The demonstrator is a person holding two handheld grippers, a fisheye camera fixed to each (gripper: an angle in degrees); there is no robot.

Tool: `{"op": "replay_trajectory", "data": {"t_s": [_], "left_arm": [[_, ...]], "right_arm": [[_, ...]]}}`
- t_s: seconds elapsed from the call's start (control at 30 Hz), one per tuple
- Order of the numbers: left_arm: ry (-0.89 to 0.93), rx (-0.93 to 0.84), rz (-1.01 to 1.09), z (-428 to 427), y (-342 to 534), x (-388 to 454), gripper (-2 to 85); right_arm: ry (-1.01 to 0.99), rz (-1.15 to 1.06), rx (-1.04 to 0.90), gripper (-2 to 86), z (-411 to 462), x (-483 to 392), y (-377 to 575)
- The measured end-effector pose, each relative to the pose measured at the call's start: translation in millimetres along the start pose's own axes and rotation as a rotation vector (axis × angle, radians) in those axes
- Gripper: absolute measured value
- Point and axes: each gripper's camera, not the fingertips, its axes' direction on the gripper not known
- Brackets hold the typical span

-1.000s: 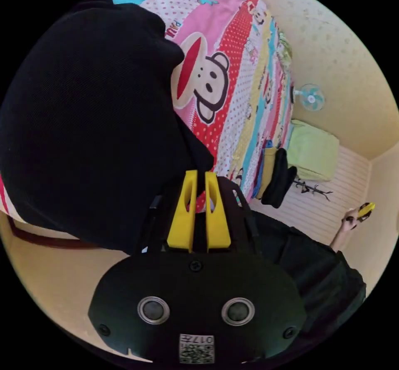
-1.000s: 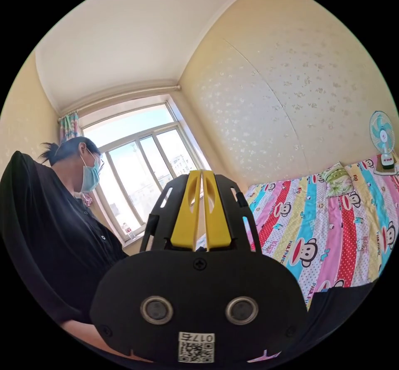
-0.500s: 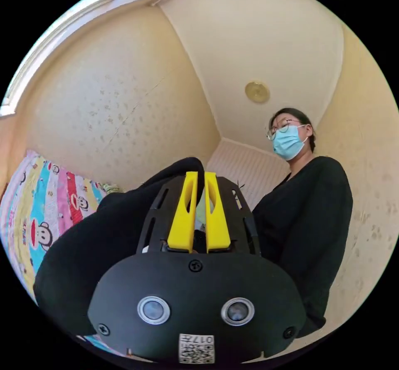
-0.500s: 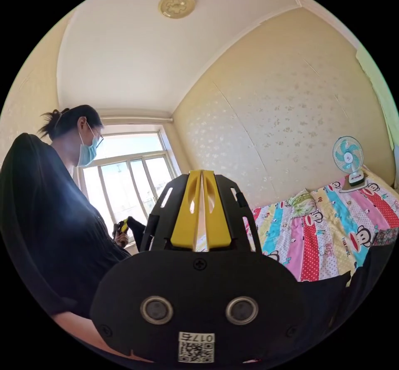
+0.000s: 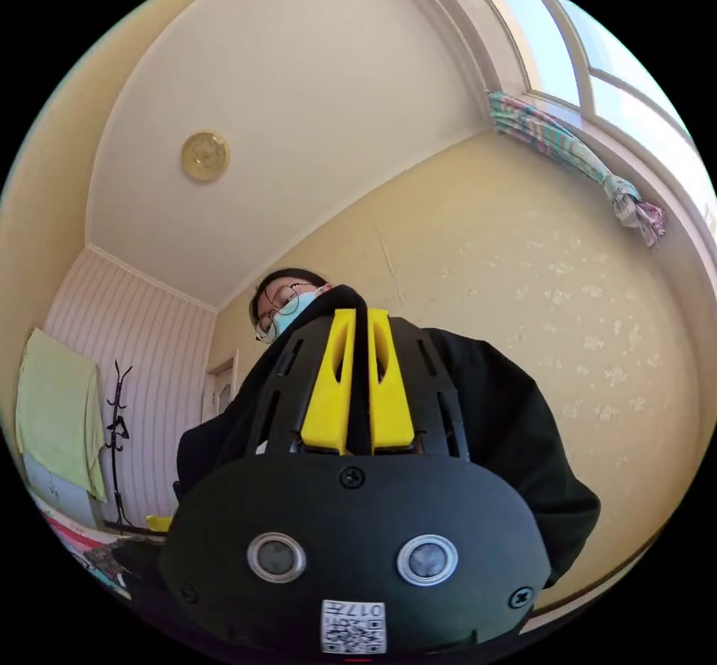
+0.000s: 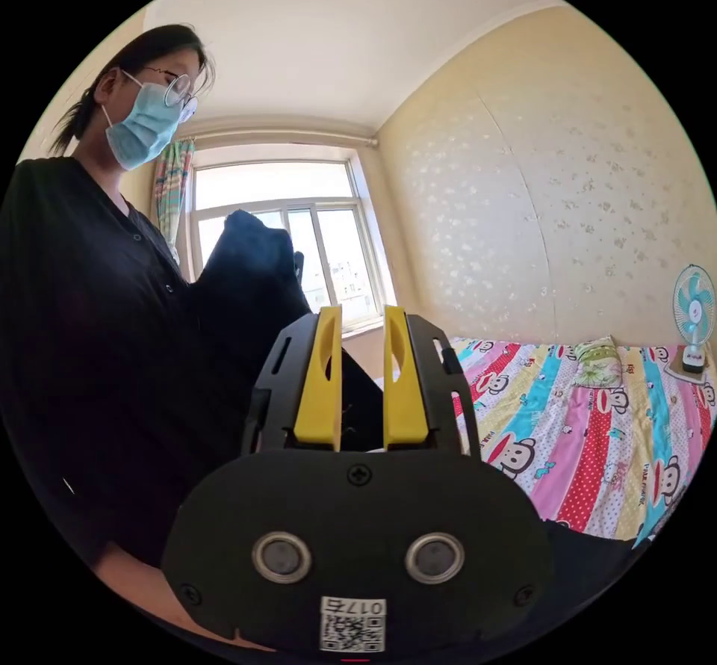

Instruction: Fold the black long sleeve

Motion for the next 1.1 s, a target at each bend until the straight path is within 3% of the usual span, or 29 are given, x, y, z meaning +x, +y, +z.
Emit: {"op": "replay_trajectory", "data": {"t_s": [0.13,0.47,0.7,0.83,0.97,1.1], "left_arm": [[0.100,0.108,-0.078,21.1,53.5,-36.8,1.2],[0.092,0.220,-0.129,45.6,106.1,-72.0,1.1],[0.085,0.244,-0.134,58.2,123.4,-115.5,1.1],[0.097,0.238,-0.113,60.8,122.7,-129.7,1.2],[0.089,0.193,-0.095,63.8,117.2,-136.5,1.3],[-0.108,0.079,-0.033,54.4,90.4,-94.6,1.3]], "right_arm": [[-0.037,0.019,-0.062,12.0,8.4,-4.2,28.9],[0.008,0.091,-0.169,12.7,-8.1,-23.7,91.4],[-0.268,-0.012,-0.214,12.5,26.8,-48.5,91.7],[-0.229,-0.087,-0.278,11.5,57.0,-68.1,92.8],[-0.141,-0.073,-0.165,6.7,74.7,-66.8,80.0],[0.070,0.066,-0.010,2.6,63.5,-27.0,39.7]]}}
